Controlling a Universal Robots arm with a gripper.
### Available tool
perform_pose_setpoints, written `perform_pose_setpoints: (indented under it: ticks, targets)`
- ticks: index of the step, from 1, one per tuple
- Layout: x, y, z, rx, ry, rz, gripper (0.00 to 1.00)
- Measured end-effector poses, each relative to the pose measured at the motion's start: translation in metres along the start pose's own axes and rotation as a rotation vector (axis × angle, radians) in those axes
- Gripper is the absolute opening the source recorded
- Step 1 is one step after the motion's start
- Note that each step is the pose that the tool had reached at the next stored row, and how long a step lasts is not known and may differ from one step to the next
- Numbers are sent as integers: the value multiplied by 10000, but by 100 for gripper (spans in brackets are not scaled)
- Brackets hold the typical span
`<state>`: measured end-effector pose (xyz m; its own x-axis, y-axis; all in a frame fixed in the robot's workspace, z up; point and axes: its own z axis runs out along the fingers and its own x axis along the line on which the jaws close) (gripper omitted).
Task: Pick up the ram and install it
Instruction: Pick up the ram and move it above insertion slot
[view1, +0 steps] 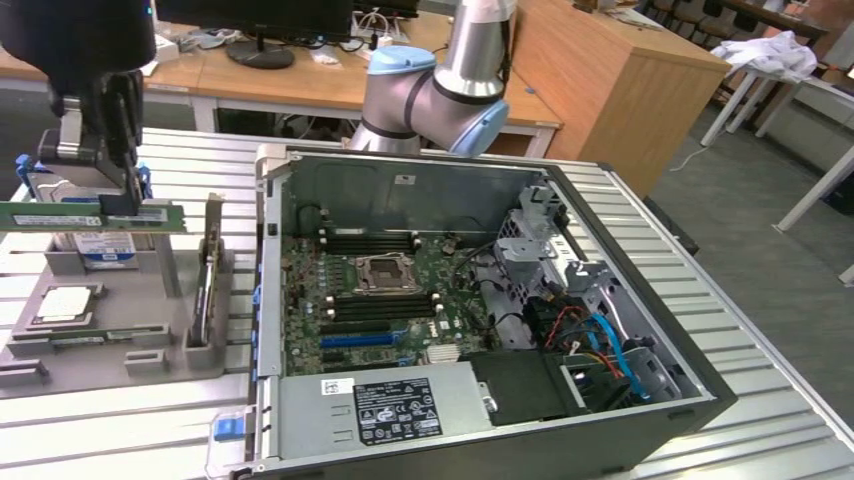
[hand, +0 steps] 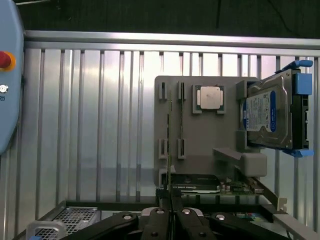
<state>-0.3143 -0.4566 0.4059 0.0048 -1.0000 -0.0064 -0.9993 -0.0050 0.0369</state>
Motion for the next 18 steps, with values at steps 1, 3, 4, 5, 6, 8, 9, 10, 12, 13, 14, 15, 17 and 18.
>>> perform_pose_setpoints:
  ticks: [1, 3, 4, 5, 6, 8, 9, 10, 12, 13, 14, 15, 17, 18]
  targets:
    - [0, -14, 0, -1, 0, 0, 12]
    - [0, -41, -1, -3, 0, -1, 12]
    - [0, -54, -2, -5, 1, 0, 12]
    - [1, -68, -3, -6, 0, -1, 12]
    - [1, -84, -3, -8, 0, -1, 12]
    - [0, -114, -4, -12, 0, 0, 12]
    - [0, -131, -6, -15, 1, 1, 12]
    - [0, -148, -6, -17, 0, 1, 12]
    - [1, -184, -7, -21, -1, 0, 12]
    - [1, -200, -7, -23, 0, 1, 12]
    - [1, -217, -8, -25, 0, 1, 12]
    - [1, -233, -8, -27, 0, 0, 12]
    - [1, -269, -10, -35, 0, 0, 12]
    - [1, -284, -11, -38, 0, 0, 12]
